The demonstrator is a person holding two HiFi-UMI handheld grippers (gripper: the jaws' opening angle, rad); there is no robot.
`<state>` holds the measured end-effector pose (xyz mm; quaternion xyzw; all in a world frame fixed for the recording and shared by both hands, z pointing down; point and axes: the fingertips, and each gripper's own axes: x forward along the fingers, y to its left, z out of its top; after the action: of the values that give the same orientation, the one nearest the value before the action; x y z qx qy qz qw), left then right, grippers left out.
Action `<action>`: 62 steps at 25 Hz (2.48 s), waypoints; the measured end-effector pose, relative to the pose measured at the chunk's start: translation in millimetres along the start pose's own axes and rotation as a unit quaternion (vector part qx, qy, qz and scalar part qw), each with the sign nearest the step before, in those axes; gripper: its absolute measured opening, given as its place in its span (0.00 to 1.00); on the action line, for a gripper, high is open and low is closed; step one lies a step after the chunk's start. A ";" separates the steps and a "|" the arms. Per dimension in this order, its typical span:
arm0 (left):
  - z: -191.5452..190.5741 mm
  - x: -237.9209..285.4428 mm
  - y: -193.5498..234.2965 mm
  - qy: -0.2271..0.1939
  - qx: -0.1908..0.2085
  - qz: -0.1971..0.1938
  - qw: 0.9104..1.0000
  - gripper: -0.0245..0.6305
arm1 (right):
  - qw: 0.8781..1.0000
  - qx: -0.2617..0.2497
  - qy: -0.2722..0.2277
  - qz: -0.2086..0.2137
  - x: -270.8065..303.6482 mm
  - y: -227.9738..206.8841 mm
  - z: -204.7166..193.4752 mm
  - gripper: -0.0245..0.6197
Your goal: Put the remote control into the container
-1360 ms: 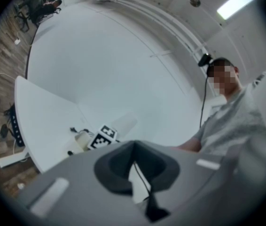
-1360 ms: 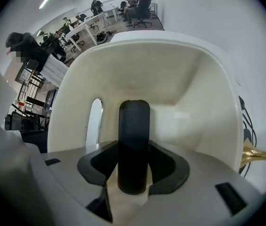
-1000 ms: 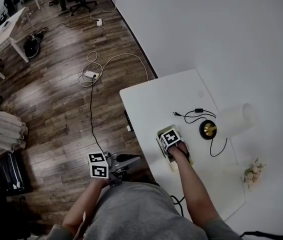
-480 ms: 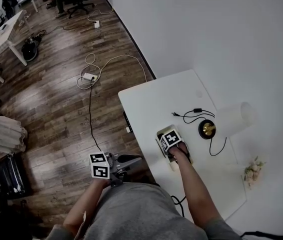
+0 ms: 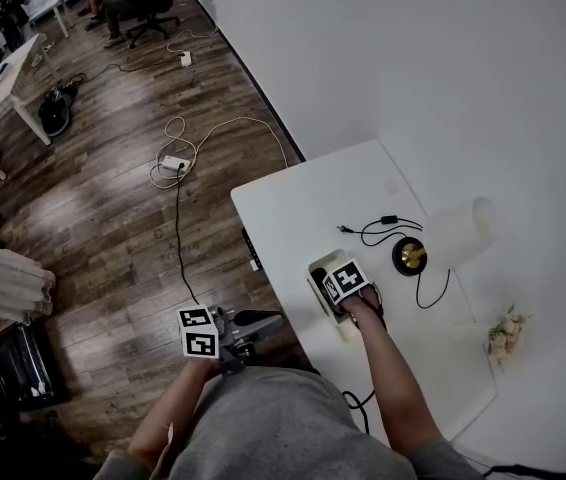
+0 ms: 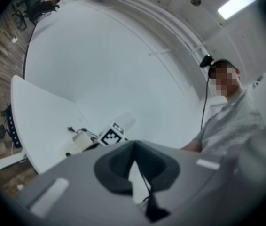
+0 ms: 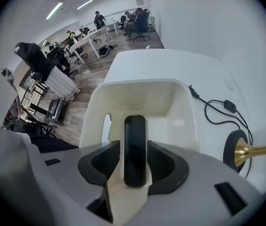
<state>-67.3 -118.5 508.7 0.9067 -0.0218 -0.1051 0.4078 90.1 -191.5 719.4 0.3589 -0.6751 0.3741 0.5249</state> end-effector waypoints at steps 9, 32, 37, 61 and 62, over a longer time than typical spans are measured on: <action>-17.6 11.0 -1.8 0.018 -0.008 -0.007 1.000 0.04 | 0.997 0.026 -0.063 0.024 -30.1 -3.9 -9.3 0.27; -48.9 45.5 -30.6 0.080 -0.007 -0.029 0.996 0.04 | 0.937 -0.006 -0.347 0.038 -119.4 49.3 -21.2 0.06; -58.3 50.8 -33.5 0.099 0.005 -0.027 0.995 0.04 | 0.923 -0.003 -0.377 0.080 -130.5 69.1 -41.3 0.06; -100.9 77.7 -47.7 0.130 0.024 -0.007 0.991 0.04 | 0.851 0.035 -0.462 0.247 -158.1 120.8 -107.5 0.06; -101.3 77.8 -47.8 0.130 0.025 -0.006 0.991 0.04 | 0.851 0.034 -0.462 0.248 -158.5 120.6 -107.8 0.06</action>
<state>27.5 -21.9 525.0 0.9226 0.0342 0.0115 0.3841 62.1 -26.2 567.3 0.3288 -0.8932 0.3054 0.0292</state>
